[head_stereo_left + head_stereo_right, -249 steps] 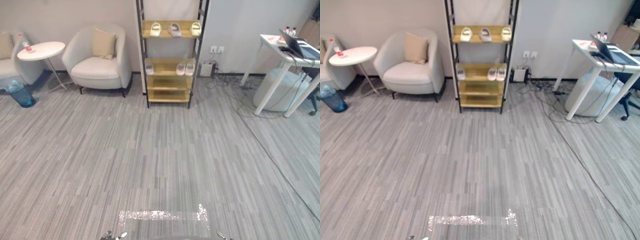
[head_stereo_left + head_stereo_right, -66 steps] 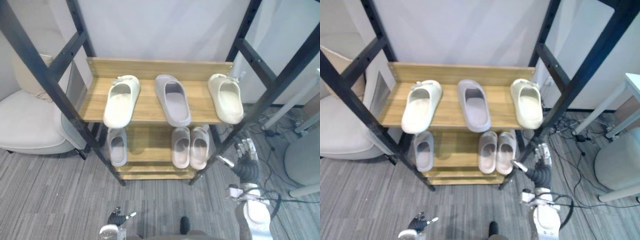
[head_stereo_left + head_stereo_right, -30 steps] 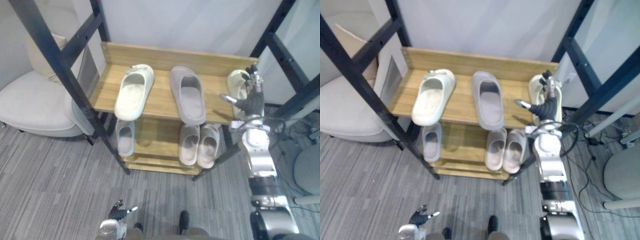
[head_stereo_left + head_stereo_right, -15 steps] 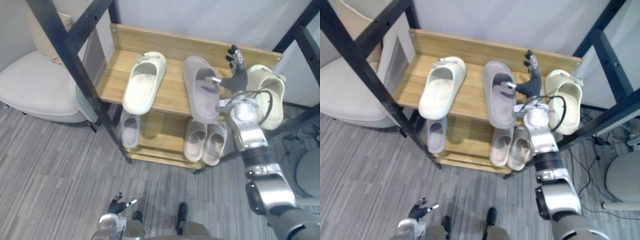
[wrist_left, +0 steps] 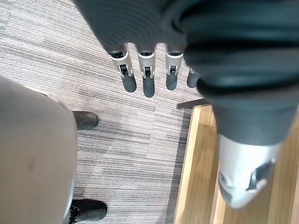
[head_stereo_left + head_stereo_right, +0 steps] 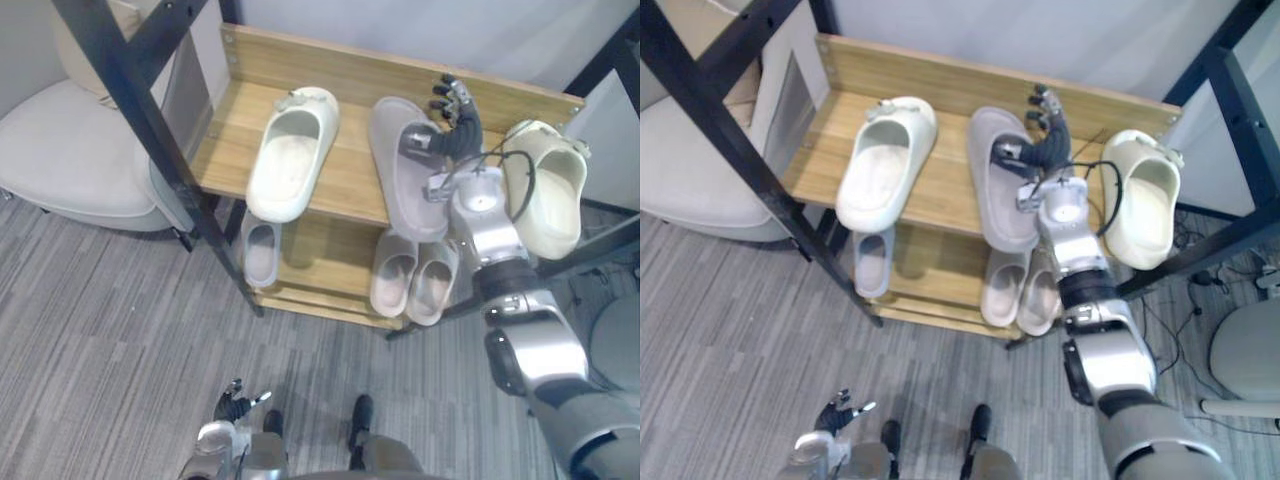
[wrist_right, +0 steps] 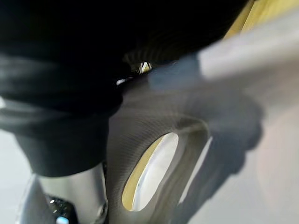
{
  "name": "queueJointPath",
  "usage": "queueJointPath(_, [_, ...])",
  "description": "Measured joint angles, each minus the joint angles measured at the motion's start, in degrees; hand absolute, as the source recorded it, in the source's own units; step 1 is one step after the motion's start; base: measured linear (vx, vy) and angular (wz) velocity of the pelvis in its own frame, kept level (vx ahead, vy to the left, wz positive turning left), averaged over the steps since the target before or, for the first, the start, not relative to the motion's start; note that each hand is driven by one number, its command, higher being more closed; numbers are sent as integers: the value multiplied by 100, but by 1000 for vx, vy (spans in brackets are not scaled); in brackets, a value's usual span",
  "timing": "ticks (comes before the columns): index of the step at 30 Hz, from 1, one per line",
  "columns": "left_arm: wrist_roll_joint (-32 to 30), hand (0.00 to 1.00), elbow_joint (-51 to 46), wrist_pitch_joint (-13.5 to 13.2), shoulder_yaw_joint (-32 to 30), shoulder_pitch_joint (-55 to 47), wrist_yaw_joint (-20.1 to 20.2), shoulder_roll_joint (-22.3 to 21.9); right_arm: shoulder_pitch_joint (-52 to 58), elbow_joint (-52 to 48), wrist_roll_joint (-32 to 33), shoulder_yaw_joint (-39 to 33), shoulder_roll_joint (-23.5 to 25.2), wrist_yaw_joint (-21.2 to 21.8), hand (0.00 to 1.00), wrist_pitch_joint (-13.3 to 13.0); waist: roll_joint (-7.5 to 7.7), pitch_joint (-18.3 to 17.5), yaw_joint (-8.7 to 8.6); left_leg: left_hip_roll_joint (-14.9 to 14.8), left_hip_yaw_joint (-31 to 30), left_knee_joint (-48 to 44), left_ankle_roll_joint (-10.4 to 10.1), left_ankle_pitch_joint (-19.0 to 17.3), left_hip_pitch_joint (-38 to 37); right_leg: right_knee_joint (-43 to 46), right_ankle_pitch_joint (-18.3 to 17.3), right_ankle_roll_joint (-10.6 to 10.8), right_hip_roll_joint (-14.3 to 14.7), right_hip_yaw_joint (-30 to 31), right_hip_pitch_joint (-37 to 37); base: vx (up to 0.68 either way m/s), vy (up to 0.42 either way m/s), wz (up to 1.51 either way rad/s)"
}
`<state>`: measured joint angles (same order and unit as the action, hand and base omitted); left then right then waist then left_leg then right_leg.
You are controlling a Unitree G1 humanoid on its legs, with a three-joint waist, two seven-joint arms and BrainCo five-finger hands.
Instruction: Organize the slippers on the shoe rack
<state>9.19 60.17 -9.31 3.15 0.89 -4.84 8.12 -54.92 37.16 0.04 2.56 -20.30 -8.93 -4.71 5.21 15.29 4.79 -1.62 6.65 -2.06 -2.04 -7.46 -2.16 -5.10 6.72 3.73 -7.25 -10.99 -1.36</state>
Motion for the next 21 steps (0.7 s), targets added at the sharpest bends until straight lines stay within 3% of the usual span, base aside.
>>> queueJointPath(7, [11,0,-15,-7,-12,24,-12,7,-3,-196,502,244,7,58,100,-154,17,47,22,-3,1,12,-14,24,7,0,0,-1,3,2,-14,-22,-15,0])
queueJointPath(21, [-15,0,-2,11,-203,-15,1,-12,1726,-2473,677,205,338,160,100,-325,64,52,-86,-10,-94,7,-13,23,-106,0,1,0,0,-85,145,-7,-7,4])
